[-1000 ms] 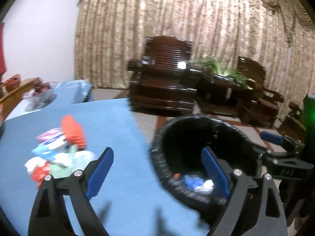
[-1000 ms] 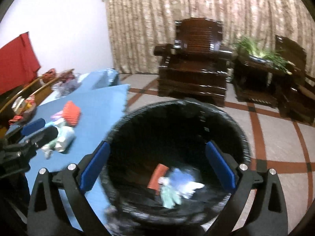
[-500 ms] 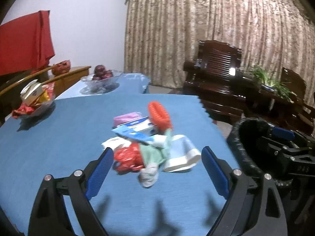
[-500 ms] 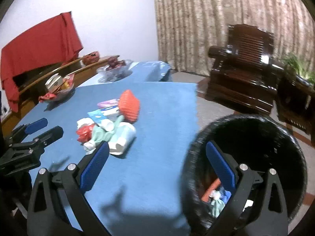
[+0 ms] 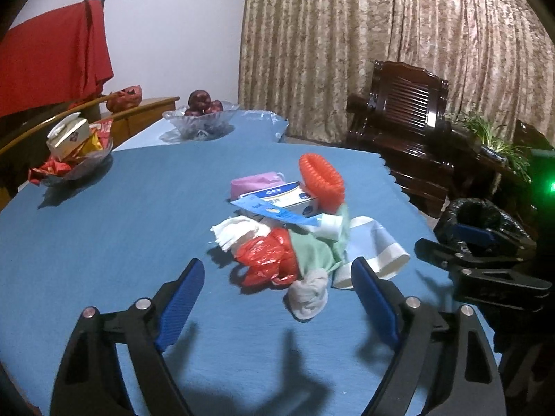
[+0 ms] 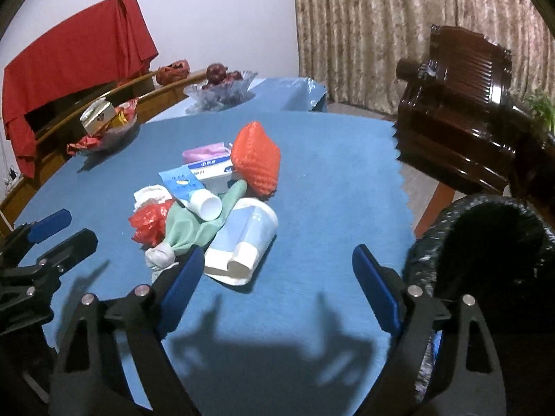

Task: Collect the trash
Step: 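Return to the pile and grasp the white paper cup with the right tool, then grasp the white sock with the left tool while the right tool lifts the cup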

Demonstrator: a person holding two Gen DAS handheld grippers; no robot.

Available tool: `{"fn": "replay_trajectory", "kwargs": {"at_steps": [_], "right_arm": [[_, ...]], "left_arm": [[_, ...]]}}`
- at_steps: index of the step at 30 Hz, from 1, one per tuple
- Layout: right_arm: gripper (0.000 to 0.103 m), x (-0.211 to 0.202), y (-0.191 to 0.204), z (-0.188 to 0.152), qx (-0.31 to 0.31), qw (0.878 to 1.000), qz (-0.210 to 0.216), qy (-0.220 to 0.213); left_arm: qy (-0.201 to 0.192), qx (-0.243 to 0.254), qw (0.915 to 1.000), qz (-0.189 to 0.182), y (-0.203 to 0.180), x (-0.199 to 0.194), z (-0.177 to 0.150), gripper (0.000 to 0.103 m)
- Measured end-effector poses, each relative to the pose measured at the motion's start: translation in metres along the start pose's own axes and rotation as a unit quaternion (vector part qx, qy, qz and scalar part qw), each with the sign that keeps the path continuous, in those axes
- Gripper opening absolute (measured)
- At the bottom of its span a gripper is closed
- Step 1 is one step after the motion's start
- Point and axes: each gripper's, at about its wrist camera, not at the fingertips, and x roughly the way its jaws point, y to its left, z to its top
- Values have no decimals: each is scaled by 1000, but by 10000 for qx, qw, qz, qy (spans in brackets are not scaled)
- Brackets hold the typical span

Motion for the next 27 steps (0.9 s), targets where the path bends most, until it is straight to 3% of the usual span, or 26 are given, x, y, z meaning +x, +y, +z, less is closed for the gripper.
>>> {"fn": "replay_trajectory", "kwargs": {"at_steps": [7,10,15,18,21,27], "right_arm": [[73,33,4,-1,34,9995,102,306],[62,46,6,-2,102,9988,183,433],[35,63,8,-4,226,9962,460,708],[25,64,9,-5,252,9954,560,730],[19,58,2,-4,323,9949,637,715],[15,39,-7,1,179,9975,391,563]], "left_arm": [[87,-72,9999,-4,6,13,-3,82],[122,-86,9999,-12,9,17,-5,79],[182,-117,9997,-67,11,23,-5,73],[219,-66,9996,-161,7,27,-5,67],[274,-27,9992,-306,-1,32,-7,62],[404,138,9979,-485,-21,43,-11,55]]}}
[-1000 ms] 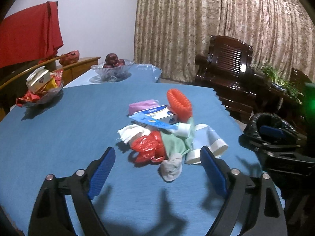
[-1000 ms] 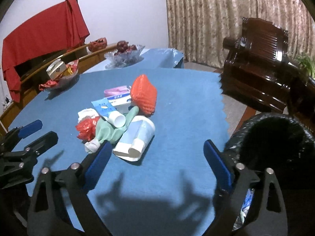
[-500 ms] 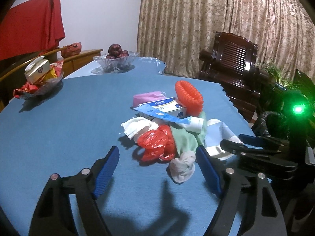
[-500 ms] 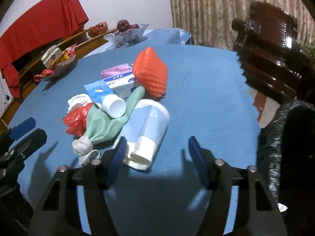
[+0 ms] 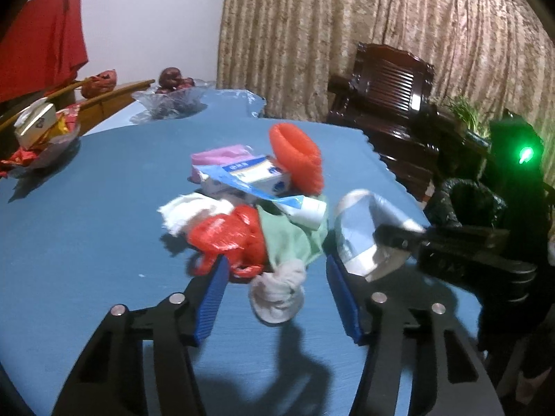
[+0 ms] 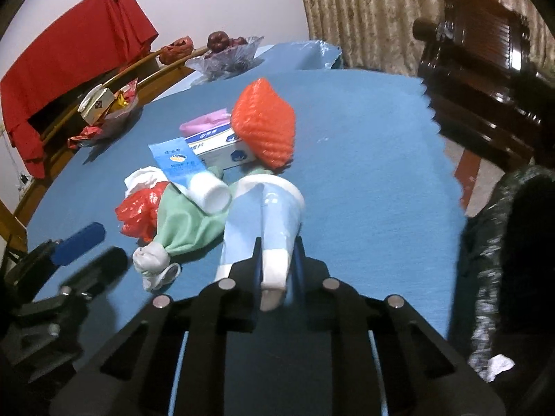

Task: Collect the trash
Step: 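Grasp the white sock with the left tool while the right tool lifts the cup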

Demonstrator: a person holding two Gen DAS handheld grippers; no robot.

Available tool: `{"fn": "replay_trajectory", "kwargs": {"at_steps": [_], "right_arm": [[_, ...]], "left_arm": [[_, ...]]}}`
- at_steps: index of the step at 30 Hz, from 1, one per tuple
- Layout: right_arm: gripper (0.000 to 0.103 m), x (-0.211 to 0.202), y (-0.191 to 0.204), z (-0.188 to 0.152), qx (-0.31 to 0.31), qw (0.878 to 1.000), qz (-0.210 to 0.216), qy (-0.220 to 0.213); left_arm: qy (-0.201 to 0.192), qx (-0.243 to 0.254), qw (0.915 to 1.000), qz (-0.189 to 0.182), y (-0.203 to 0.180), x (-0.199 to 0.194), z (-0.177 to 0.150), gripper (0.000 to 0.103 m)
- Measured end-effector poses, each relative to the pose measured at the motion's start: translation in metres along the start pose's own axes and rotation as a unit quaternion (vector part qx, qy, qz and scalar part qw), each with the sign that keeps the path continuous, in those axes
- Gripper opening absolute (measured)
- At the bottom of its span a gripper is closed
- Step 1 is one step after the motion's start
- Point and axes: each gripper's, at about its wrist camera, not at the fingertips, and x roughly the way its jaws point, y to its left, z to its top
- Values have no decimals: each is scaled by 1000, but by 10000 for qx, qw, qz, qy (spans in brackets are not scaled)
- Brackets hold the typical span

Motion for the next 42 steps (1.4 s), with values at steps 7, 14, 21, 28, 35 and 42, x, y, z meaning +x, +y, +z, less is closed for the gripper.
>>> {"fn": "replay_trajectory", "kwargs": {"at_steps": [7,14,21,28,35,42], "right_arm": [[15,-15,-12,1,-31,9998,-147,-123],[15,-22,-17,1,-4,9997,-156,-195],[15,-31,-16,-1,-22,9996,-177,-226],[15,-35,-18,-5,6,9995,-248,-185],[15,-37,-21,-5,34,9993,-303,-194],[15,-39,-24,-5,44,9992,-330,-201]], "left_arm": [[293,137,9995,53,-16,22,-3,44],[312,163,9991,253,-17,22,-2,22],[349,20,9993,89,-20,-2,-4,20],[471,115,9988,-26,-28,-2,-8,34],[664,113,9977,12,-30,25,-4,44],[597,129,9980,154,-29,28,-7,29]]}}
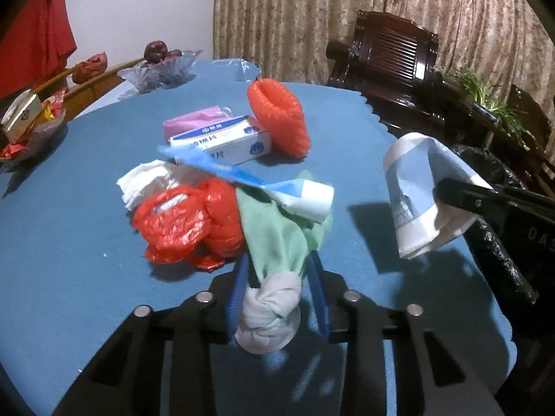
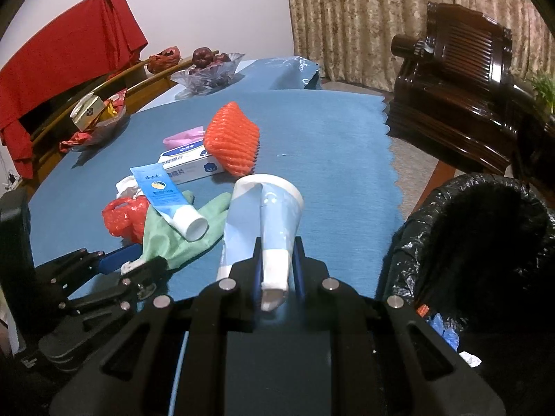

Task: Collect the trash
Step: 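Grasp the white sock with the left tool while the right tool lifts the cup, then lift the sock with attached green glove using the left tool while the right tool holds the cup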

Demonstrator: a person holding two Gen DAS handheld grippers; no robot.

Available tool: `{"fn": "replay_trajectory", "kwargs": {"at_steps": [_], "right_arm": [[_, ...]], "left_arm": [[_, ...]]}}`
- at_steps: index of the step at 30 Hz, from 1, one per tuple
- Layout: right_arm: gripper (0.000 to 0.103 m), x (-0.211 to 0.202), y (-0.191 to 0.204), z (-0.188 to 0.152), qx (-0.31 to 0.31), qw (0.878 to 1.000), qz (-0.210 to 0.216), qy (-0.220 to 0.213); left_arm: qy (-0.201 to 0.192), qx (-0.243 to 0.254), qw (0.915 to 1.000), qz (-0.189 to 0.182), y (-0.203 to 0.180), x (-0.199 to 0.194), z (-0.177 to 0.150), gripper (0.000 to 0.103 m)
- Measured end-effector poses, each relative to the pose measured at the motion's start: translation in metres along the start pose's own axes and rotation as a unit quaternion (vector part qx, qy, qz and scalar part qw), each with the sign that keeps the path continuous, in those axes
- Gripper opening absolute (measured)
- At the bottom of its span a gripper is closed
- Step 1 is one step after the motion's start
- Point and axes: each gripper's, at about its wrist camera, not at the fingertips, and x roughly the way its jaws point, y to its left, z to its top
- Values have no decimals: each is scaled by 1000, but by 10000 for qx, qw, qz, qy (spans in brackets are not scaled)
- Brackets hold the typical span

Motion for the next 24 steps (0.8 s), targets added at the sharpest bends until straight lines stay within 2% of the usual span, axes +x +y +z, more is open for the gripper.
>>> {"fn": "replay_trajectory", "kwargs": {"at_steps": [10,11,12,13,17,22,23,24], "right_arm": [[15,-20,2,10,-15,9997,-10,-248],[15,-23,2,12,-13,9996,-18,-278],[15,-25,1,13,-12,9995,-25,-302],[15,-28,1,15,-9,9994,-32,-336],[15,-35,1,16,-12,9992,-39,-387],[15,-36,2,10,-9,9995,-46,-318],[15,-35,2,8,-5,9996,-43,-291],[15,-35,3,5,-3,9996,-46,-261]], "left_arm": [[-484,-122,9986,-164,0,-39,29,24],[-532,-132,9983,-190,0,-43,32,17],[-578,-133,9980,-213,0,-48,37,6],[-627,-123,9977,-228,0,-52,39,4],[-759,-95,9967,-275,-1,-61,46,4],[-542,-140,9980,-285,1,-52,35,5],[-487,-155,9983,-271,2,-49,31,8],[-392,-169,9988,-252,3,-45,26,15]]}}
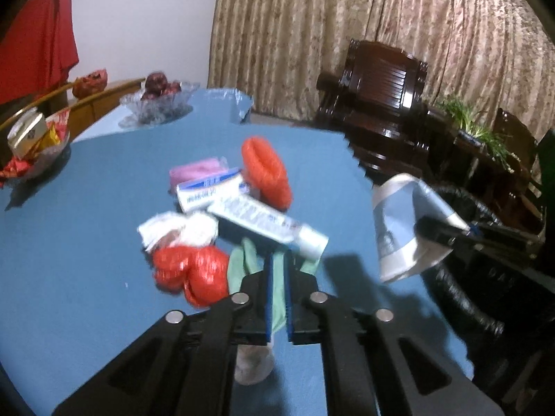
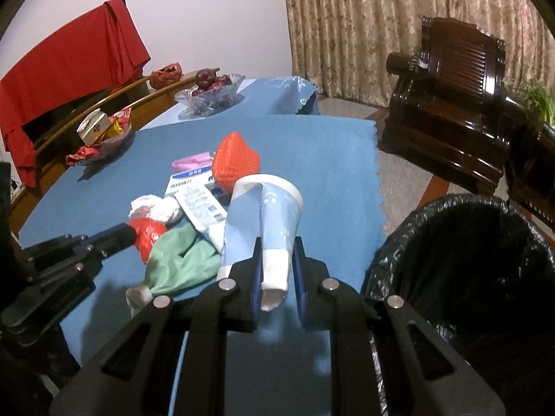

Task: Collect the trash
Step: 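Lift the sock with attached green glove using the left tool while the right tool holds the cup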

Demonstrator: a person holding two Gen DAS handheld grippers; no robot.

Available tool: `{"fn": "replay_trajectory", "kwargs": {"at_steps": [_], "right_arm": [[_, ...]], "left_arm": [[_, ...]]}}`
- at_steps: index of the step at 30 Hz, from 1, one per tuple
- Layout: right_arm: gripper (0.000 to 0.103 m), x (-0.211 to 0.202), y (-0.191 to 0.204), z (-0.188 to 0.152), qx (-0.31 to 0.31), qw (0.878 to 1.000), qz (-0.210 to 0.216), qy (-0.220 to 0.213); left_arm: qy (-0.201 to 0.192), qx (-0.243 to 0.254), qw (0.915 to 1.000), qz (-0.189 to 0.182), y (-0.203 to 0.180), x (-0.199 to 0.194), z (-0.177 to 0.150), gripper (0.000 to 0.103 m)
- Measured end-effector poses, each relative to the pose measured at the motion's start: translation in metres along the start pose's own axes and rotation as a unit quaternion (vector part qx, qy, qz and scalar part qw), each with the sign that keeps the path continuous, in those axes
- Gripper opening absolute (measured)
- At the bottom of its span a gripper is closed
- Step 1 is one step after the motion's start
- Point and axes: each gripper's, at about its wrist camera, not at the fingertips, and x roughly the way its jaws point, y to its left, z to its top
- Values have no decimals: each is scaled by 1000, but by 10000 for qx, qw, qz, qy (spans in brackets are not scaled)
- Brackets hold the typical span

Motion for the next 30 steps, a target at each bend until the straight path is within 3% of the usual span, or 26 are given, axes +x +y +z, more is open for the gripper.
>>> {"fn": "replay_trajectory", "kwargs": {"at_steps": [3,9,11,13,19,30], "right_arm": [[15,4,1,-6,10,10000,3,78],[15,12,0,-11,21,9998,37,181],[15,15,1,-12,23,9998,52,210],[15,17,2,-13,23,9997,68,233],[15,18,2,-14,18,9997,68,238],[15,-12,0,2,10,9998,48,-174]], "left_arm": [[195,-66,9997,120,4,11,-13,38],[622,-30,9979,146,2,38,-33,48],[686,85,9970,335,-1,46,-38,52],[757,125,9962,417,-2,52,-40,52],[657,10,9969,444,1,47,-36,25],[-217,-140,9997,25,-9,-25,2,23]]}}
